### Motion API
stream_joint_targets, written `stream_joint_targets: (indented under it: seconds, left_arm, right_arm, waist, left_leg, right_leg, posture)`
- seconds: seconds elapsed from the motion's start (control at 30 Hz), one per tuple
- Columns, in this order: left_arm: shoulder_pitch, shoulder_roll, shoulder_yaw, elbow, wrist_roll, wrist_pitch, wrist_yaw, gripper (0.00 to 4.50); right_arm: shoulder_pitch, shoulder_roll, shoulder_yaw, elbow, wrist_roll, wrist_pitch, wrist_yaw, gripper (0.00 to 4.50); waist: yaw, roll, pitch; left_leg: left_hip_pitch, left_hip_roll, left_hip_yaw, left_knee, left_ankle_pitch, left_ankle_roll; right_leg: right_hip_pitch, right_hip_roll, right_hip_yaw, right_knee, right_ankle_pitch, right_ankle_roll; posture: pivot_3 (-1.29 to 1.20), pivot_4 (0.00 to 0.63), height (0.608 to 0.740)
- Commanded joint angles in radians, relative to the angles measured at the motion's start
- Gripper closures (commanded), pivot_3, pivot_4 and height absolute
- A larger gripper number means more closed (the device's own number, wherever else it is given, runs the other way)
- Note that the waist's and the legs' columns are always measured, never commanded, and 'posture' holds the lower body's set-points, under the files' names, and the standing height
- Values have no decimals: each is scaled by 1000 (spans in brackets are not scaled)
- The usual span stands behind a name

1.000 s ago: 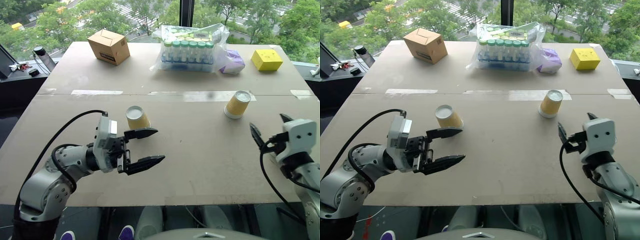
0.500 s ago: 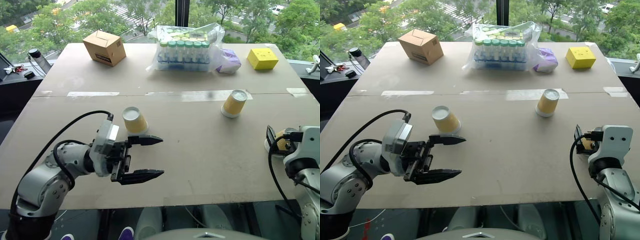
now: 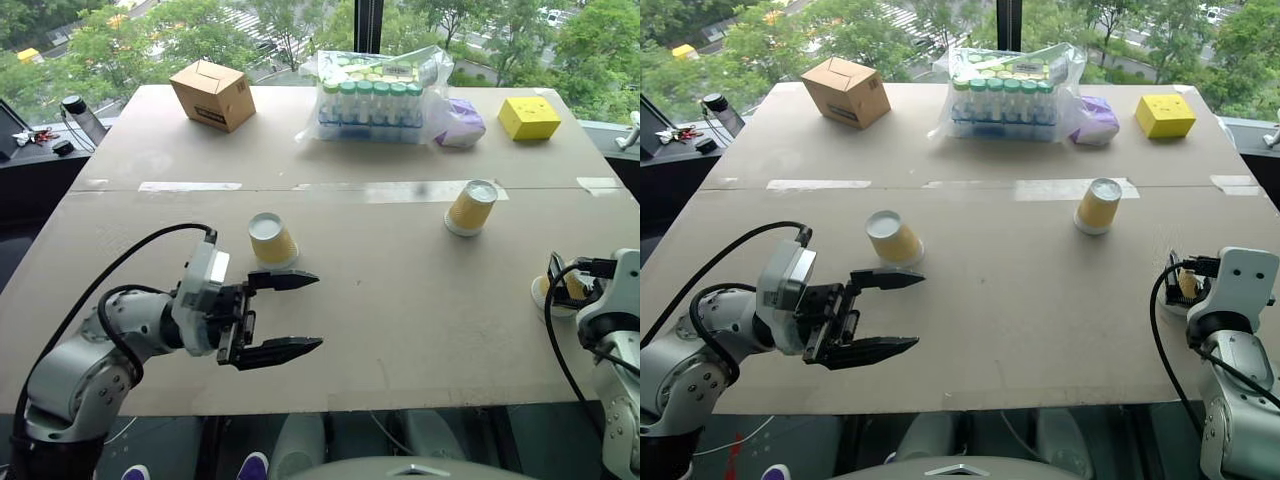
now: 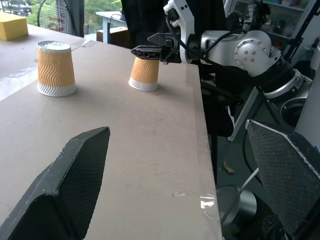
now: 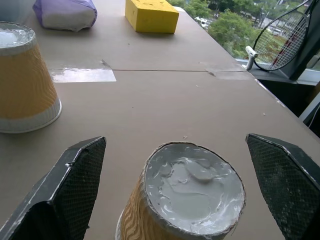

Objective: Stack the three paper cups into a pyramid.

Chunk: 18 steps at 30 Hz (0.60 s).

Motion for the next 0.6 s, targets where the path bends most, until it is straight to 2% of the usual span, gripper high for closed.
stream_joint_targets:
  seconds: [0.03,0.37,0.57,0.6]
  left_arm:
    - [-41,16,5,-40,-41,30,34,0]
    - [-53,7,-14,-81,-59,65,93,0]
    - [-39,7,-10,-94,-63,65,108,0]
    - [-38,8,-9,-95,-64,65,110,0]
  right_arm:
    - [-31,12,-60,-32,32,54,-20,65]
    - [-66,-22,-148,6,120,190,25,65]
    - [-60,-46,-163,75,150,169,63,65]
    - [-56,-52,-164,88,150,157,69,568]
  waist:
    - [-1,0,0]
    - [-2,1,0]
    - [-2,1,1]
    - [-2,1,1]
  left_leg:
    - [0,0,0,0,0,0]
    - [0,0,0,0,0,0]
    - [0,0,0,0,0,0]
    - [0,0,0,0,0,0]
  right_leg:
    - [0,0,0,0,0,0]
    - [0,0,0,0,0,0]
    - [0,0,0,0,0,0]
    - [0,0,0,0,0,0]
  posture:
    - [0,150,740]
    - [0,150,740]
    - [0,150,740]
    - [0,150,740]
